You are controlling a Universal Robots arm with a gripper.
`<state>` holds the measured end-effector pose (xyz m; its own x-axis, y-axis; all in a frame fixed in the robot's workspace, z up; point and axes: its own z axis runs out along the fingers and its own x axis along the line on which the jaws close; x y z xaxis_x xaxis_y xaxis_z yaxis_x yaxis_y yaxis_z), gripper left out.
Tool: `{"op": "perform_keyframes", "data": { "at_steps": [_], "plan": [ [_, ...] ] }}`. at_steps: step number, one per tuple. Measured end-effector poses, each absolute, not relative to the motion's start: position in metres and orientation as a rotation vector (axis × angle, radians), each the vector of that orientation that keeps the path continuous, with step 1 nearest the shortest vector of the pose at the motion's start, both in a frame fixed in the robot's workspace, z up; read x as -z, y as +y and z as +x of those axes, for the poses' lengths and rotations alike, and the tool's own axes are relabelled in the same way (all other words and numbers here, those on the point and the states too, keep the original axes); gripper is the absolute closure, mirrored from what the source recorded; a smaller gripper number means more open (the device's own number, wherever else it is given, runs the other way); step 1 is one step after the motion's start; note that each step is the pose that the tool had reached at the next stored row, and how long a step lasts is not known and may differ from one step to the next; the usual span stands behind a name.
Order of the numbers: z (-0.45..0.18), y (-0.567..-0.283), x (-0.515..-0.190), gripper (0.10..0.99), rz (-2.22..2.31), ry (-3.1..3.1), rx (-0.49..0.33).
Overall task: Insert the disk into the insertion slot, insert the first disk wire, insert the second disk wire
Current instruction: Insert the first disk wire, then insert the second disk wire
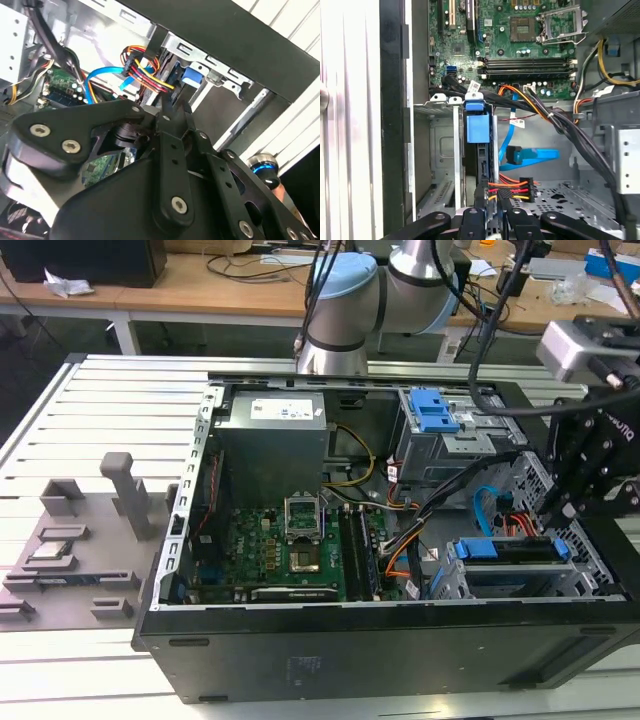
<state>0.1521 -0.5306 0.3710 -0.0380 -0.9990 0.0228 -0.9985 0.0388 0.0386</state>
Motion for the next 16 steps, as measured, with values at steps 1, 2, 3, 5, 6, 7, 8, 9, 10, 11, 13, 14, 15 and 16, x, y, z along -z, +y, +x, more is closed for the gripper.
{"op": "perform_keyframes", "data": {
  "at_steps": [1,2,3,5,6,7,8,9,10,11,13,14,15,16],
  "plan": [
    [0.1520,-0.5302,-0.3738,0.922,2.148,-2.233,0.019],
    [0.1520,-0.5295,-0.3786,0.980,2.148,-2.233,0.019],
    [0.1520,-0.5293,-0.3823,0.980,2.148,-2.233,0.019],
    [0.1520,-0.5293,-0.3830,0.980,2.148,-2.233,0.019],
    [0.1520,-0.5293,-0.3831,0.980,2.148,-2.233,0.019],
    [0.1520,-0.5293,-0.3831,0.980,2.148,-2.233,0.019],
    [0.1520,-0.5293,-0.3830,0.980,2.148,-2.233,0.019],
    [0.1520,-0.5293,-0.3830,0.980,2.148,-2.233,0.019],
    [0.1520,-0.5293,-0.3830,0.980,2.148,-2.233,0.019],
    [0.1520,-0.5293,-0.3830,0.980,2.148,-2.233,0.019],
    [0.1520,-0.5293,-0.3830,0.851,2.148,-2.233,0.019],
    [0.1520,-0.5293,-0.3830,0.851,2.149,-2.233,0.019],
    [0.1520,-0.5288,-0.3831,0.784,2.148,-2.233,0.019],
    [0.1511,-0.5255,-0.3825,0.784,2.149,-2.233,0.019]
  ]
}}
